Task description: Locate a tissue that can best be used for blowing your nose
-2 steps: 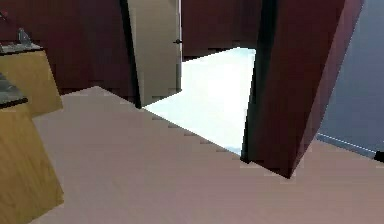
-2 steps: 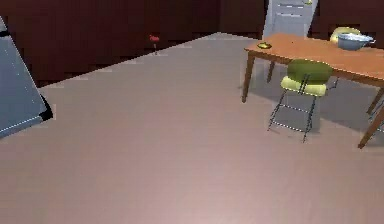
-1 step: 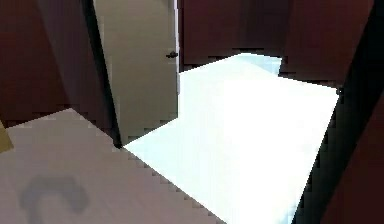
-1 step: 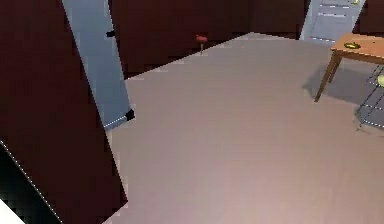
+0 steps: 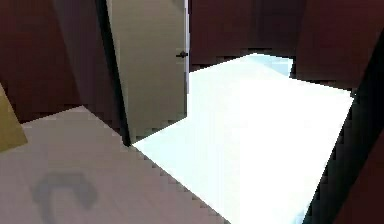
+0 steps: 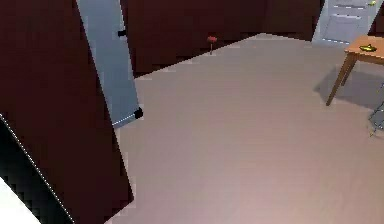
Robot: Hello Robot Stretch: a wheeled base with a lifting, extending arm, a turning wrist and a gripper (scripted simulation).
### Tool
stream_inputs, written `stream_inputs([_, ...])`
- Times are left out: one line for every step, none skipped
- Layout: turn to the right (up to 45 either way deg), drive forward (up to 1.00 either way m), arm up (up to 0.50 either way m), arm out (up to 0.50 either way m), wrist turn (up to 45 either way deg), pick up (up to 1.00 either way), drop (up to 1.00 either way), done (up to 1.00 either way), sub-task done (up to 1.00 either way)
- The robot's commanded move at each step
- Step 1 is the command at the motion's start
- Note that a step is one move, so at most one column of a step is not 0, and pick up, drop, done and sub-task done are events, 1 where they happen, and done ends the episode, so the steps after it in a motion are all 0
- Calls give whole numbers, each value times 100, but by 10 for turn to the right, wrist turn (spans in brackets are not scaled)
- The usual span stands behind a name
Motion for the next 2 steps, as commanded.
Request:
stream_inputs([0, 60, 0, 0, 0, 0, 0, 0, 0])
stream_inputs([-30, 0, 0, 0, 0, 0, 0, 0, 0])
